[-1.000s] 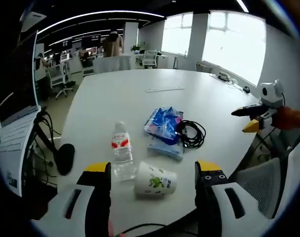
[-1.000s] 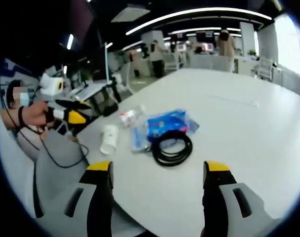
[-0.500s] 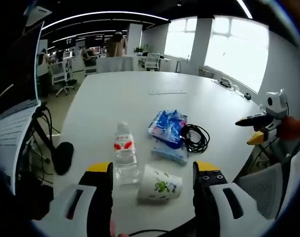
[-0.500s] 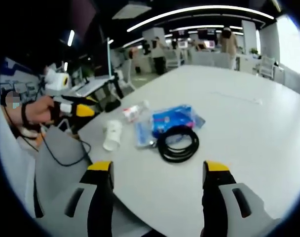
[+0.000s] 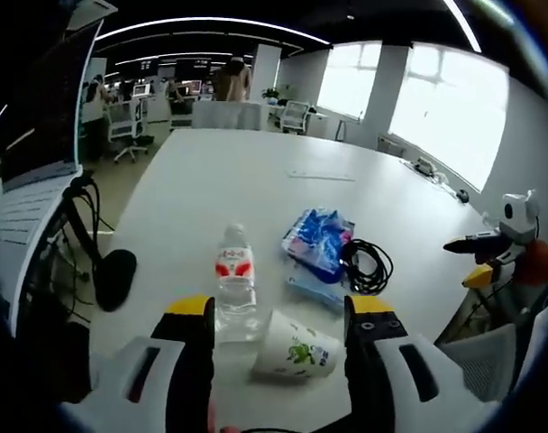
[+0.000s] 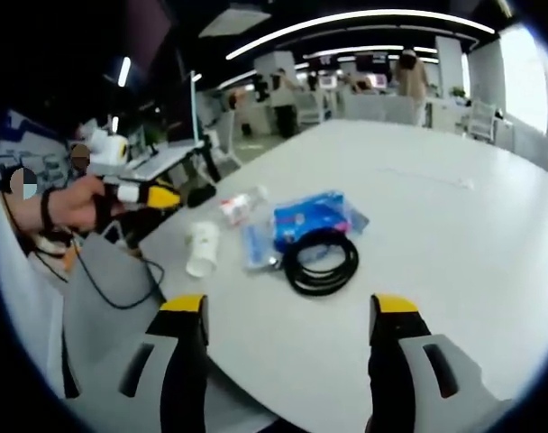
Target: Arrange the tabletop items into an orderly group along one side of the table until the central work area is clear of visible clutter.
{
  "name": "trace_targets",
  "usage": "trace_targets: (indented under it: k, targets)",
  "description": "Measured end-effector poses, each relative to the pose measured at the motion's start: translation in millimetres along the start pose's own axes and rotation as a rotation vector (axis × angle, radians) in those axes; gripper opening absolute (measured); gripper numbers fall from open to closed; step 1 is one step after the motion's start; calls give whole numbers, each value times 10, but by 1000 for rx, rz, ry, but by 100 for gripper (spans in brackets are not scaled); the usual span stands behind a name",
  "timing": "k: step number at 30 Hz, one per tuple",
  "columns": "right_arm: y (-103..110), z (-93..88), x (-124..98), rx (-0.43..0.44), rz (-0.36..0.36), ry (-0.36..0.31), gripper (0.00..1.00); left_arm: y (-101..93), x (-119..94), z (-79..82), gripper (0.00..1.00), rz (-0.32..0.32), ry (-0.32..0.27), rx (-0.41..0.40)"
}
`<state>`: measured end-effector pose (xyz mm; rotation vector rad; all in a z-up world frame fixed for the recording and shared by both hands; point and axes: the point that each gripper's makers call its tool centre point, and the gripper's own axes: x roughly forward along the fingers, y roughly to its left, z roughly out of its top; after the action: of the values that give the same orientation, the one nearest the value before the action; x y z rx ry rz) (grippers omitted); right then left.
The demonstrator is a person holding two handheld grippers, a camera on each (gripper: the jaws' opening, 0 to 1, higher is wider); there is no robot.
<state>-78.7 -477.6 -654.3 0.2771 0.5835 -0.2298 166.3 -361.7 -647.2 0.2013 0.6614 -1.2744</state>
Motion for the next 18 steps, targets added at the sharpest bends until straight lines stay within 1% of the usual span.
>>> trace_targets:
  k: [2, 4, 6, 12, 18]
  targets:
    - [8, 6, -5, 7, 1, -9, 71, 53, 15, -1, 56, 11, 7, -15]
    - [9, -10, -3, 8, -1, -5, 71, 96, 39, -11, 55, 27, 21, 0]
    - [27, -29, -4, 2, 1, -1, 71, 111, 62, -9, 55, 29, 24, -2]
    - [68, -69, -23, 10, 8, 4, 71, 134, 138, 1, 55, 32, 38, -40]
    - [68, -110, -52, 30, 6, 8, 71, 131, 216, 59, 54, 37, 46, -46]
